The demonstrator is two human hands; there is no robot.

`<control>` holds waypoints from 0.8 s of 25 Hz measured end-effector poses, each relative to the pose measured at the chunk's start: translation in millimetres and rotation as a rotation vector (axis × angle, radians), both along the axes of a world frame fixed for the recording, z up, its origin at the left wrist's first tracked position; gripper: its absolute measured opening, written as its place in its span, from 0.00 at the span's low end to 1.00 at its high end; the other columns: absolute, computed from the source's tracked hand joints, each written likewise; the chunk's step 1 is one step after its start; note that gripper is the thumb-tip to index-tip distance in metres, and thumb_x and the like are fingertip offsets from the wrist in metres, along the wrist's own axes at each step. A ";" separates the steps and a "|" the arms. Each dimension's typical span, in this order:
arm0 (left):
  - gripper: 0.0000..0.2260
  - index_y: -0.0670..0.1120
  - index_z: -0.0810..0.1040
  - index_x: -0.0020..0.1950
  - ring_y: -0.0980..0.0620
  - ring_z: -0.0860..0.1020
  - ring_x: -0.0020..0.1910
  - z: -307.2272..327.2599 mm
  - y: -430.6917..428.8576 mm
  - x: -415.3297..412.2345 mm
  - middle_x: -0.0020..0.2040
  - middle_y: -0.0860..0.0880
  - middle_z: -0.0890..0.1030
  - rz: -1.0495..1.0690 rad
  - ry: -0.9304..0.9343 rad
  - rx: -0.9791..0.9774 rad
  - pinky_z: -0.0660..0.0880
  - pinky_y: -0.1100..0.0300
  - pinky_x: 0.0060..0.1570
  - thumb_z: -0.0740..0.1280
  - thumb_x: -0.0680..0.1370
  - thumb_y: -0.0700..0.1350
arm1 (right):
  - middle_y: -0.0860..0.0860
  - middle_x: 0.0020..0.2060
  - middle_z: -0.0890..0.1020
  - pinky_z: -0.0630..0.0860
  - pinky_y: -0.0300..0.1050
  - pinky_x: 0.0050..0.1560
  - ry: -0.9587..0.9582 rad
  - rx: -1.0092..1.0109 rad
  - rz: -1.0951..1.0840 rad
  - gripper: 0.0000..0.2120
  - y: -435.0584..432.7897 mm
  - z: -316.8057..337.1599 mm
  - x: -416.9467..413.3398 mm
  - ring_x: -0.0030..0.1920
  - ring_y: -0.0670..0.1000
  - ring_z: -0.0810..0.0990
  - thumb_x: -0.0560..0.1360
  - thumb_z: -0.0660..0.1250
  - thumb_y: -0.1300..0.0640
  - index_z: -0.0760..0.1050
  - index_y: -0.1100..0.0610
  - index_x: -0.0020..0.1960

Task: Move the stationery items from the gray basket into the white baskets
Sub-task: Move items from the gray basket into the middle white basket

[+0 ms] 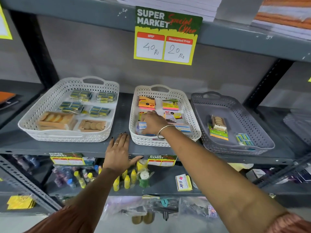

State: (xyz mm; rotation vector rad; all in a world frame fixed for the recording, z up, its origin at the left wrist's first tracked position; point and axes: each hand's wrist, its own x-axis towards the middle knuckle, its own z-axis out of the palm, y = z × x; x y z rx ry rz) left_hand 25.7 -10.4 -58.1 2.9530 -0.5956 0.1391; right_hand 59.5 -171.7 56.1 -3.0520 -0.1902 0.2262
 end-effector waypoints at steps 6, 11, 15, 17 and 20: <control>0.48 0.37 0.70 0.66 0.43 0.71 0.65 0.4 0.1 -0.9 0.65 0.39 0.74 -0.003 -0.007 -0.015 0.64 0.44 0.66 0.39 0.68 0.74 | 0.59 0.63 0.73 0.71 0.53 0.64 0.067 0.068 0.000 0.27 -4.0 0.3 5.5 0.65 0.59 0.70 0.71 0.70 0.49 0.71 0.59 0.66; 0.49 0.38 0.69 0.67 0.43 0.71 0.66 -0.2 -0.1 -1.4 0.65 0.40 0.74 -0.001 -0.012 -0.011 0.64 0.44 0.66 0.38 0.68 0.75 | 0.61 0.57 0.79 0.75 0.50 0.56 -0.400 0.214 -0.441 0.15 -82.0 21.9 11.2 0.60 0.60 0.77 0.76 0.62 0.56 0.76 0.63 0.59; 0.48 0.38 0.70 0.66 0.43 0.71 0.65 -1.1 -0.8 -0.3 0.65 0.40 0.75 -0.001 -0.007 -0.010 0.65 0.43 0.66 0.39 0.68 0.75 | 0.64 0.57 0.80 0.77 0.54 0.56 -0.372 0.098 -0.941 0.15 -178.9 -9.1 -18.8 0.59 0.62 0.78 0.76 0.61 0.60 0.76 0.67 0.59; 0.48 0.38 0.70 0.66 0.43 0.72 0.65 -2.0 -0.9 0.8 0.64 0.40 0.75 0.000 -0.016 -0.008 0.65 0.43 0.65 0.39 0.68 0.75 | 0.65 0.64 0.75 0.73 0.54 0.62 -0.256 0.056 -1.077 0.21 -206.3 -32.4 -37.9 0.64 0.63 0.73 0.77 0.60 0.57 0.70 0.68 0.65; 0.47 0.38 0.70 0.66 0.43 0.72 0.64 -3.8 -0.2 0.6 0.64 0.40 0.75 0.001 -0.025 0.009 0.66 0.43 0.65 0.41 0.69 0.74 | 0.66 0.72 0.61 0.63 0.53 0.70 -0.230 -0.006 -1.143 0.34 -216.1 -44.0 -47.9 0.72 0.64 0.61 0.77 0.61 0.50 0.54 0.68 0.74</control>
